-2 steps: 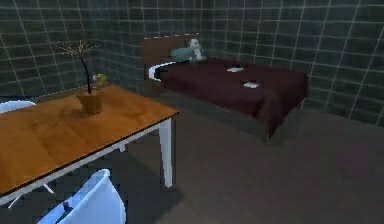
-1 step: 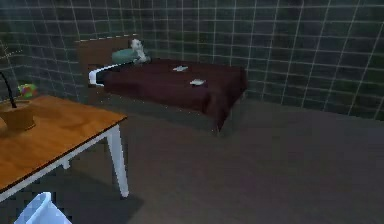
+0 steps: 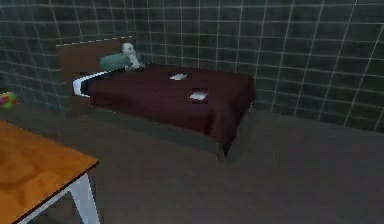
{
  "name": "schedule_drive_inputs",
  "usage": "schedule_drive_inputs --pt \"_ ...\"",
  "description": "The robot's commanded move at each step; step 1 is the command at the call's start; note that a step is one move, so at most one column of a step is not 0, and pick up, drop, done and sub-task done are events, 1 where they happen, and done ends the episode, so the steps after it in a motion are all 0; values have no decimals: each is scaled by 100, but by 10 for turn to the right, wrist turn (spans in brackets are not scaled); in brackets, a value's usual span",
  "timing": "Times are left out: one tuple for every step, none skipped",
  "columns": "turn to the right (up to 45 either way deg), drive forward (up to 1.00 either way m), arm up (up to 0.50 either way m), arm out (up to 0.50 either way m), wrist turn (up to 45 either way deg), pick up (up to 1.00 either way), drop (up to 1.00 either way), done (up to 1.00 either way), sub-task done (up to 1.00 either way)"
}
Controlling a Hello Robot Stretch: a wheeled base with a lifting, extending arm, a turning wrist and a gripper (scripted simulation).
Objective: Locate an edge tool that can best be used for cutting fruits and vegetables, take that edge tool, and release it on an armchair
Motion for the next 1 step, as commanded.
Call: schedule_drive_inputs --pt "0 100 0 0 0 0 0 0 0"
